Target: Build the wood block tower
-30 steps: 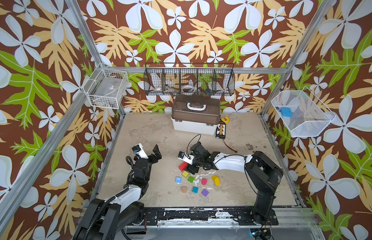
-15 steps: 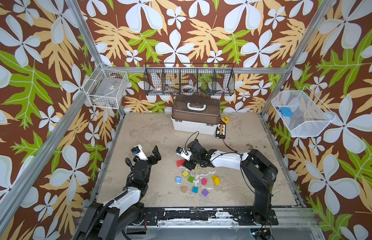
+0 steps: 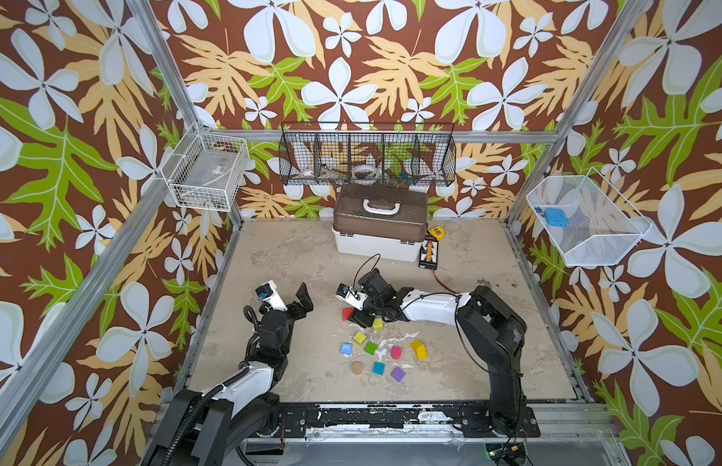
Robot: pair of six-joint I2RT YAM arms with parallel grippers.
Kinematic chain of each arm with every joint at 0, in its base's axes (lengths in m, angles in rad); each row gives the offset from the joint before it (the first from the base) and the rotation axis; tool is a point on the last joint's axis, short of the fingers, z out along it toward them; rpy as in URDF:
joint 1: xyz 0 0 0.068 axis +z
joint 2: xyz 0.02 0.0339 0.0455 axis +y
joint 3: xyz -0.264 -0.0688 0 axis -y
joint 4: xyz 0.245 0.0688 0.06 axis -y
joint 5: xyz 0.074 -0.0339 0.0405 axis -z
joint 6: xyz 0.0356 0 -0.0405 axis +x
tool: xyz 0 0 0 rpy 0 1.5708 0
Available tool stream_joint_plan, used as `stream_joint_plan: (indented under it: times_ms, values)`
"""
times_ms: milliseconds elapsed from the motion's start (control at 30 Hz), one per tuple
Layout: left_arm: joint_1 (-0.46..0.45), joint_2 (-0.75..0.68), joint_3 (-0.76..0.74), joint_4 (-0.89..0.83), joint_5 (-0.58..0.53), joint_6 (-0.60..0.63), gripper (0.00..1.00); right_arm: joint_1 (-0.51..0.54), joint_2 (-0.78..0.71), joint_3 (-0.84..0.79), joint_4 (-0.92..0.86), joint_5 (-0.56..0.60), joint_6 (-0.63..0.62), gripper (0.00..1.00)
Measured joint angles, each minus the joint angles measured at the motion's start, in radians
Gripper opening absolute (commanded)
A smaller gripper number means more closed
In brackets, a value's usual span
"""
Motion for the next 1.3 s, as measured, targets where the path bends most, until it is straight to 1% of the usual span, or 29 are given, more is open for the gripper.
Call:
stream_joint_plan:
  times_ms: [200,300,333,367,400,533,667,867,933,1067,1167,1300]
  values:
    - [0.0,0.009,0.005,-0.002,0.0,0.0,1.0,0.0,0.004,0.016,-0.014,-0.034,-0.013,0.43]
    - [0.0,0.011,0.009,-0.004,0.0,0.0,1.0,0.0,-0.005,-0.011,-0.009,-0.041,-0.02,0.36]
    - [0.0,0.011,0.009,-0.004,0.001,0.0,1.0,0.0,-0.01,-0.023,-0.01,-0.042,-0.023,0.3]
    - [0.0,0.01,0.009,-0.004,0.003,0.0,1.0,0.0,-0.013,-0.031,-0.011,-0.042,-0.029,0.27]
    - [0.0,0.009,0.009,-0.004,0.003,0.0,1.0,0.0,-0.016,-0.032,-0.012,-0.04,-0.03,0.26]
    - [0.0,0.014,0.011,-0.004,0.003,0.0,1.0,-0.005,-0.035,-0.034,-0.029,-0.038,-0.042,0.25]
    - [0.0,0.02,0.017,-0.005,0.003,0.0,1.0,-0.032,-0.079,-0.081,-0.007,-0.049,-0.043,0.23]
    - [0.0,0.021,0.018,-0.005,0.003,0.0,1.0,-0.129,-0.127,-0.133,0.0,-0.078,-0.045,0.23]
    - [0.0,0.027,0.021,-0.008,0.003,0.0,1.0,-0.157,-0.125,-0.134,0.015,-0.087,-0.045,0.22]
    - [0.0,0.029,0.023,-0.008,0.005,0.005,1.0,-0.157,-0.076,-0.111,0.006,-0.09,-0.047,0.22]
    - [0.0,0.031,0.023,-0.008,0.008,0.007,1.0,-0.158,-0.05,-0.082,0.0,-0.087,-0.049,0.27]
    - [0.0,0.037,0.03,-0.013,0.01,0.007,1.0,-0.159,-0.045,-0.087,0.012,-0.082,-0.049,0.41]
